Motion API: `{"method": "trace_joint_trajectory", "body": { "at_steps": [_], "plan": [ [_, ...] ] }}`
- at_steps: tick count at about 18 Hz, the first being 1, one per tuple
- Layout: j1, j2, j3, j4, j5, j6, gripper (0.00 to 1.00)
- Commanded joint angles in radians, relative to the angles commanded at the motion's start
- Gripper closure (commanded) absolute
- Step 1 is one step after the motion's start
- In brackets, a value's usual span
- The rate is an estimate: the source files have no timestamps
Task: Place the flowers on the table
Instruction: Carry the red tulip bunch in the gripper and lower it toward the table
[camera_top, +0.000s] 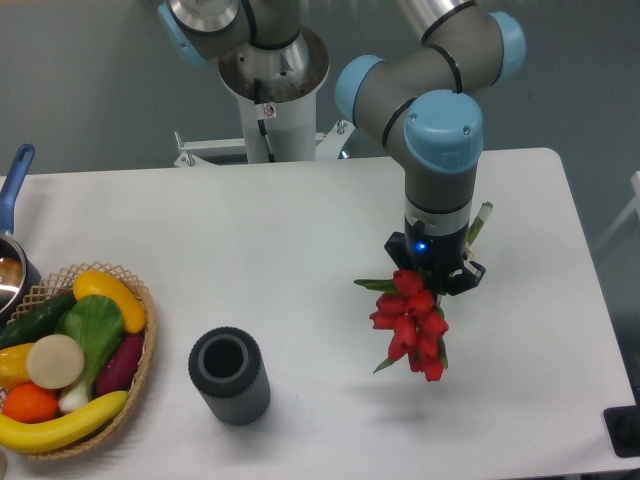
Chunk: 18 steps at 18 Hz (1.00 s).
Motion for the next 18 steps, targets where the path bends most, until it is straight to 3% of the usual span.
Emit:
{"method": "trace_joint_trajectory", "body": {
  "at_steps": [7, 10, 11, 13, 18],
  "plan": [
    [-0.023, -0.020, -0.020, -0.003, -0.003, -0.005, 0.94],
    [-0.051, -0.023, -0.087, 0.011, -0.002, -0.009, 0.94],
    [-0.057, -0.017, -0.124, 0.014, -0.003, -0.006, 0.92],
    [-0.058, -0.014, -0.140, 0.014, -0.003, -0.005, 0.89],
    [-0.064, -0.026, -0.140, 0.031, -0.009, -0.008, 0.76]
  ]
}}
